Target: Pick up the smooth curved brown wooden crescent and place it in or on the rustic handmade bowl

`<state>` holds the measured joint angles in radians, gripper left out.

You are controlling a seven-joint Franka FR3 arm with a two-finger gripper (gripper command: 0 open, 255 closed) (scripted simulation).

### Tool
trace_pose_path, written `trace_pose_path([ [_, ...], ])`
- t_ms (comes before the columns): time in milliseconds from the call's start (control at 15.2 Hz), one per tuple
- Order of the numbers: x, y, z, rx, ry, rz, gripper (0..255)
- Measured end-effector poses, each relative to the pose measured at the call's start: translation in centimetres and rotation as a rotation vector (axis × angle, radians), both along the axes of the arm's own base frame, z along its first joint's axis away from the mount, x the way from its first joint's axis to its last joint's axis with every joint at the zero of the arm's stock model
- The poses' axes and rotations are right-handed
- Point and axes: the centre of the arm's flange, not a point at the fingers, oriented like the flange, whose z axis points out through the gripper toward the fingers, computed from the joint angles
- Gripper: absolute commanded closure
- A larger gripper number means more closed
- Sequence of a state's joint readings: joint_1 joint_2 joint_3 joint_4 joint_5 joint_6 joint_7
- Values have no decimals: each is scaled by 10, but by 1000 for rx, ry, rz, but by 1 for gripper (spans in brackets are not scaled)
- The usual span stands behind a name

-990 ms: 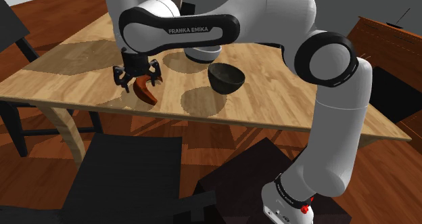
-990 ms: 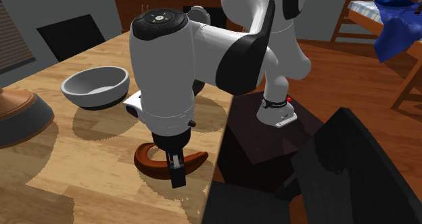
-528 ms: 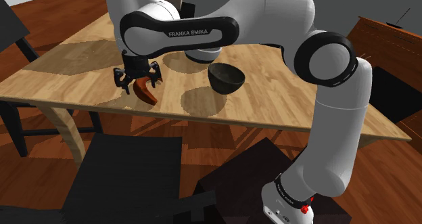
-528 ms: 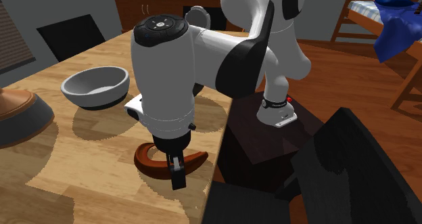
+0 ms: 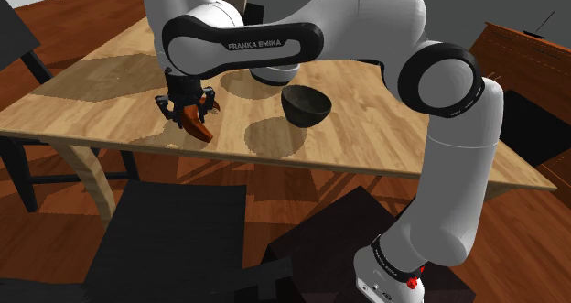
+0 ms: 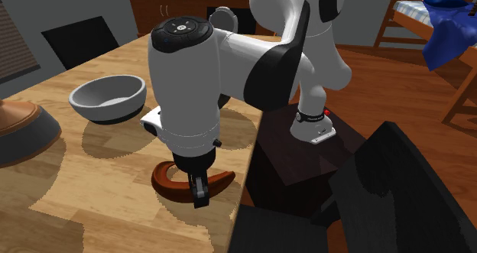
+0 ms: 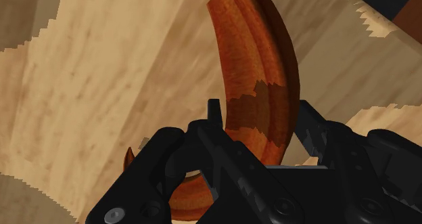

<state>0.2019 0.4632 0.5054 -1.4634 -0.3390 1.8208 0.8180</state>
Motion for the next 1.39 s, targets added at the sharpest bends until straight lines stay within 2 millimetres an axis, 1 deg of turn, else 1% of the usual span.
trace_pose_path([
  [198, 0, 0, 0, 0, 0, 0, 255],
  [330, 1, -1, 6, 0, 0, 0, 255],
  [1386, 1, 0, 90, 0, 0, 0, 255],
])
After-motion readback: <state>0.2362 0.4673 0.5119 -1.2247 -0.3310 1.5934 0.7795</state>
